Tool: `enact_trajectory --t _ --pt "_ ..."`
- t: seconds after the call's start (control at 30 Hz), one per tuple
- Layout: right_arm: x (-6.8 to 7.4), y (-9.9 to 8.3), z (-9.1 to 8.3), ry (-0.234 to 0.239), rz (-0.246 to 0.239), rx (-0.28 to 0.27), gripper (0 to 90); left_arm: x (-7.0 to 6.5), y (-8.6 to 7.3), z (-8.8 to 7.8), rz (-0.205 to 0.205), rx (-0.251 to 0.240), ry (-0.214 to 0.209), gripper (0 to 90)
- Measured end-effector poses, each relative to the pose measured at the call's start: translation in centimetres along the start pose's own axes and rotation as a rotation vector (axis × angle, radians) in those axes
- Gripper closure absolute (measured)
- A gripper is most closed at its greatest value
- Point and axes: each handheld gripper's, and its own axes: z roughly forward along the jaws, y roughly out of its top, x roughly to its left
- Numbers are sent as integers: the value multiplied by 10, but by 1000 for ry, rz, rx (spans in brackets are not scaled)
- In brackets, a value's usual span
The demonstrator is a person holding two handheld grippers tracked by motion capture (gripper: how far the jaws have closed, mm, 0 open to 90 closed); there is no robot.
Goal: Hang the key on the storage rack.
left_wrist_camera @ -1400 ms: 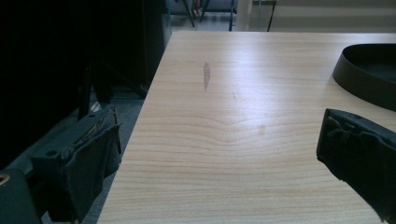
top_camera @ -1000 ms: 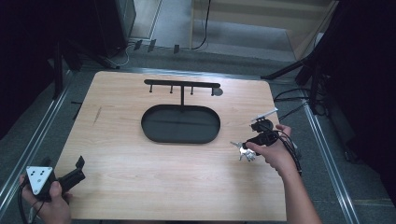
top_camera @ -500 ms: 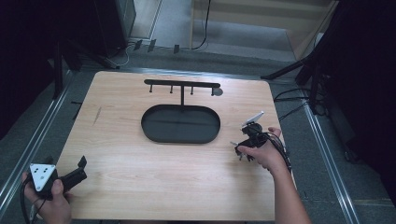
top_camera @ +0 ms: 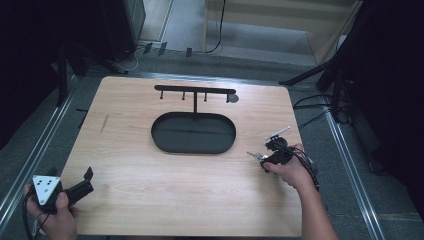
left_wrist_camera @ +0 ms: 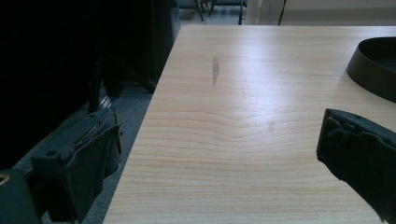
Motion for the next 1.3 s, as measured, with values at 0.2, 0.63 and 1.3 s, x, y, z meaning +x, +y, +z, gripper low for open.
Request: enact_trajectory --t 0.2,0.63,1.3 --pt "6 -7 -4 13 -72 18 685 0 0 0 -6 -3 2 4" --pt "21 15 -39 -46 -151 -21 900 2 0 0 -16 -4 -5 4" --pt "38 63 -97 -78 -150 -68 900 2 0 0 -24 -3 -4 4"
